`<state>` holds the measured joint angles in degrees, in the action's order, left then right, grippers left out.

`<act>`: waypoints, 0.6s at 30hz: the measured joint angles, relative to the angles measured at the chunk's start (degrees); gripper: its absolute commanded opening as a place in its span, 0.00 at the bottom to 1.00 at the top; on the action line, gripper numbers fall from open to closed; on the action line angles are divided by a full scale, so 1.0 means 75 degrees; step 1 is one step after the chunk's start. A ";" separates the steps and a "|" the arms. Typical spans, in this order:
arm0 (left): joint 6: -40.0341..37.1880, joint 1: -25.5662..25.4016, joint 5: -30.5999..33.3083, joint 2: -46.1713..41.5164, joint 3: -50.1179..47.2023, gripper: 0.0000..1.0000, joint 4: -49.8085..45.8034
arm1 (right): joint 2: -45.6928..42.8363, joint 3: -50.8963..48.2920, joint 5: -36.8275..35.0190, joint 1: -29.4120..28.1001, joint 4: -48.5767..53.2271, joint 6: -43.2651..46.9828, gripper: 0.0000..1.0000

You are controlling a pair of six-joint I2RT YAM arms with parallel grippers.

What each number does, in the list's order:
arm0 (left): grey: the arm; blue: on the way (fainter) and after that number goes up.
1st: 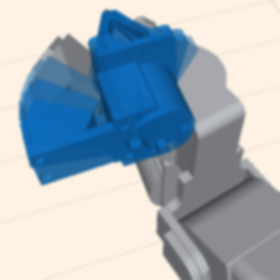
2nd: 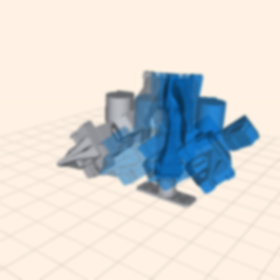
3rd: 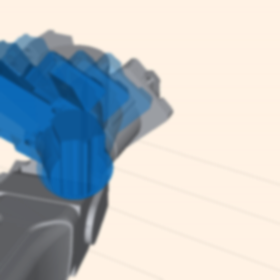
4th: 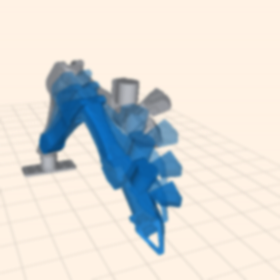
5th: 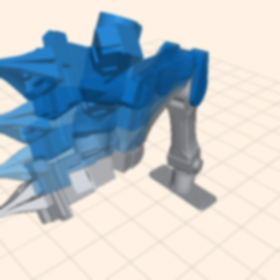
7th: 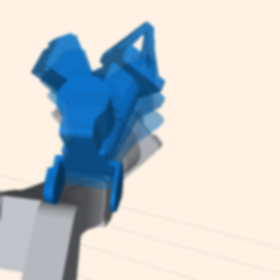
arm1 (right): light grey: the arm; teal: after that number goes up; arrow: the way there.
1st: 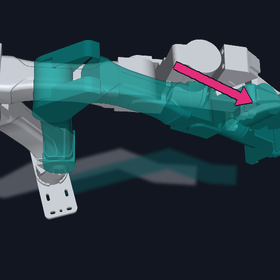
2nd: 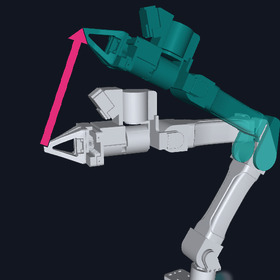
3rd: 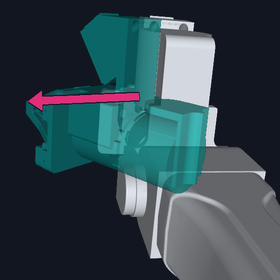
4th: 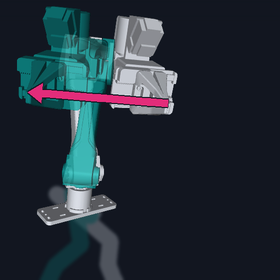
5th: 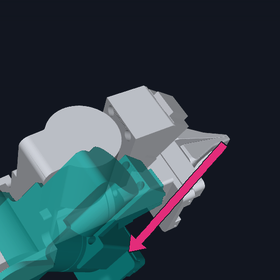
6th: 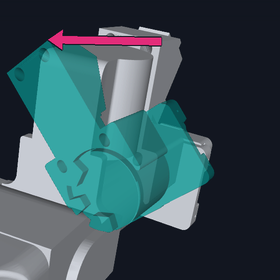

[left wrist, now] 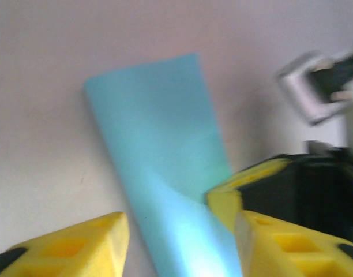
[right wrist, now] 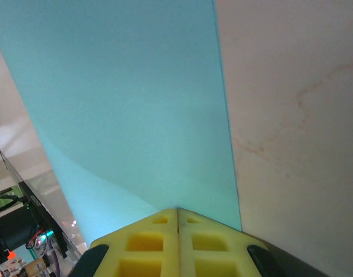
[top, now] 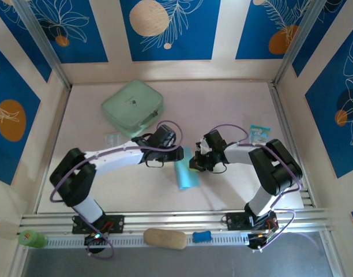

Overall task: Fold a paper plane with a square sheet of paper (pick it up from the middle)
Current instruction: Hold the paper at the center of the table.

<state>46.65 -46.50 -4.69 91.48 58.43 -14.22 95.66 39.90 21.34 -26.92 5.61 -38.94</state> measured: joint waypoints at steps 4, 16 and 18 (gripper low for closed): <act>0.0175 0.0341 -0.0799 -0.0268 -0.0437 0.03 0.1241 | 0.0128 0.0125 0.0140 0.0128 0.0128 0.0087 0.00; 0.1373 0.0699 -0.2754 0.1221 -0.1416 0.00 0.4135 | 0.0157 0.0125 0.0242 0.0221 0.0146 0.0108 0.00; 0.1457 0.0705 -0.2789 0.1294 -0.1480 0.00 0.4255 | 0.0160 0.0128 0.0245 0.0221 0.0149 0.0108 0.00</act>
<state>57.58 -41.21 -25.61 101.19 47.33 17.69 96.86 40.86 23.18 -25.26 6.72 -38.13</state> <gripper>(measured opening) 0.041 0.042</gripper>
